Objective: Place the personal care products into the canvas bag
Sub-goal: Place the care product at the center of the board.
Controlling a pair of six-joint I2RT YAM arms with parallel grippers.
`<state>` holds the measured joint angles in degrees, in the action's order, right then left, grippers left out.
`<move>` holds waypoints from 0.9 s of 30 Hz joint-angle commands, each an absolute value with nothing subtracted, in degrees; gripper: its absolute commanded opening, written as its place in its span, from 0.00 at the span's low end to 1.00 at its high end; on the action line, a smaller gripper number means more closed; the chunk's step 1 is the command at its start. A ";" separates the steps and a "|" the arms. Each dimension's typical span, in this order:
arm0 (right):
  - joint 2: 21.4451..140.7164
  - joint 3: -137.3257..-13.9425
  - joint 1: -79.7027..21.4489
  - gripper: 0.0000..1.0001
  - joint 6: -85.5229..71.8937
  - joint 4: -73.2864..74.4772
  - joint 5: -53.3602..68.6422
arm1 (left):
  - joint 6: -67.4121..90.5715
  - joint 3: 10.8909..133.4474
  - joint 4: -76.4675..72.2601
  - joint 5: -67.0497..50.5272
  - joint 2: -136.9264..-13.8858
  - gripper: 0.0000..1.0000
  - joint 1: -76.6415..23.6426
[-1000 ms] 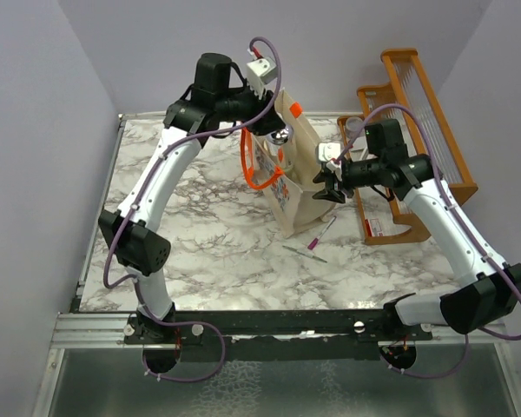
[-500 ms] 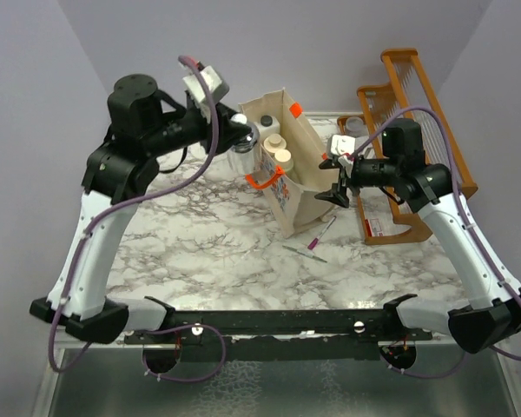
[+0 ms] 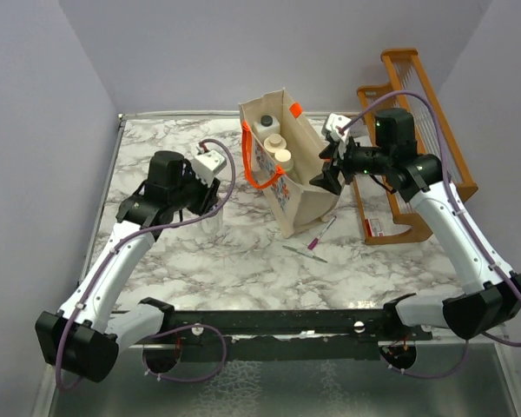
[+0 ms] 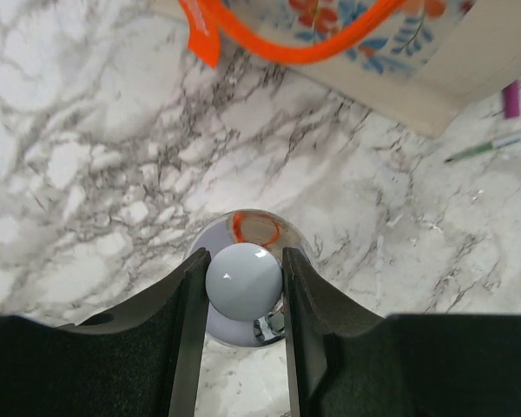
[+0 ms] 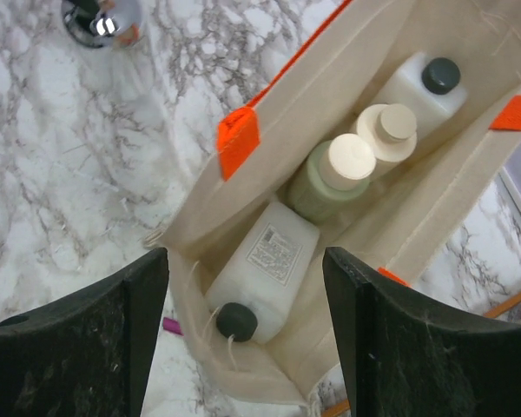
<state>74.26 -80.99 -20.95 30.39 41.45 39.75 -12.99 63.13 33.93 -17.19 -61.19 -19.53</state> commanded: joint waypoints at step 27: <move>80.10 -79.31 -21.27 0.74 20.65 34.31 26.72 | -13.79 49.65 18.27 -19.57 -56.99 0.99 -17.55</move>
<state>80.05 -79.85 -20.95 21.23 33.26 28.82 -12.01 43.92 14.28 -18.48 -57.21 -17.74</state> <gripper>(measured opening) 0.739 0.983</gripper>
